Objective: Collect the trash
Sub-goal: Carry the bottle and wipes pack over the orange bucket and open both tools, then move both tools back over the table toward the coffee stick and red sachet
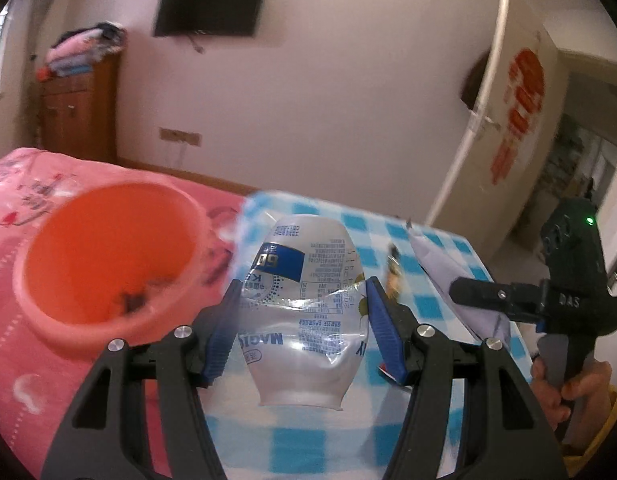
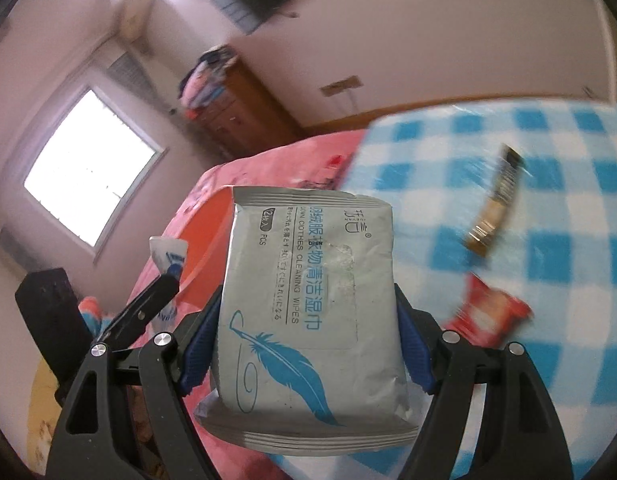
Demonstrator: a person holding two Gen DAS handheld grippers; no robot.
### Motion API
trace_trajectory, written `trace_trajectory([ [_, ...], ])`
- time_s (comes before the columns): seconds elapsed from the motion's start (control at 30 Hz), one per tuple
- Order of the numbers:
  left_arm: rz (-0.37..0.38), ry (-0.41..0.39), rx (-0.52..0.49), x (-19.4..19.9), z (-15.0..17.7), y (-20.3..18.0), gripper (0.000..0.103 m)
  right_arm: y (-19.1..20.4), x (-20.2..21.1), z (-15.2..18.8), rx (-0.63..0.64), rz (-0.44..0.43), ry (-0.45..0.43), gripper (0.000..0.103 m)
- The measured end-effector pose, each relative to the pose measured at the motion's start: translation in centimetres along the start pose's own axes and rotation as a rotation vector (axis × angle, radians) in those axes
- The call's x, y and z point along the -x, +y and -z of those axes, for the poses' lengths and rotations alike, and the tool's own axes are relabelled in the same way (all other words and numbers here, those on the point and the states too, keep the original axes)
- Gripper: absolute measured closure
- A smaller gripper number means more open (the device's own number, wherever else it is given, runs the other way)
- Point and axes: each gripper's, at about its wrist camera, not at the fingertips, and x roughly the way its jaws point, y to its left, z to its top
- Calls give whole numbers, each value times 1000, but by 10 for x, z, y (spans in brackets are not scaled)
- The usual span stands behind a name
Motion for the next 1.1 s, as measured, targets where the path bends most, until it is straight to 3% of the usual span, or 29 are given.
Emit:
trace_trajectory([
  [0.3, -189, -72, 97, 21, -31, 79, 41, 96, -61, -52, 185, -107, 42, 26],
  [0.53, -248, -48, 161, 9, -32, 118, 41, 148, -114, -73, 262, -170, 90, 26],
  [0.67, -267, -26, 181, -3, -29, 131, 41, 158, -142, -79, 264, -187, 118, 22],
  [0.7, -272, -22, 183, -3, -28, 133, 40, 159, -151, -80, 262, -187, 123, 16],
  [0.77, -290, -15, 190, -6, -25, 139, 26, 158, -160, -83, 242, -185, 118, 11],
  [0.8, -316, -9, 195, -6, -24, 141, 25, 156, -162, -83, 225, -184, 119, 11],
  [0.9, -326, -4, 199, -5, -20, 147, 20, 148, -155, -80, 188, -202, 105, 11],
  [1.1, -347, -10, 199, 1, -14, 146, 15, 133, -123, -65, 229, -115, 17, 10],
])
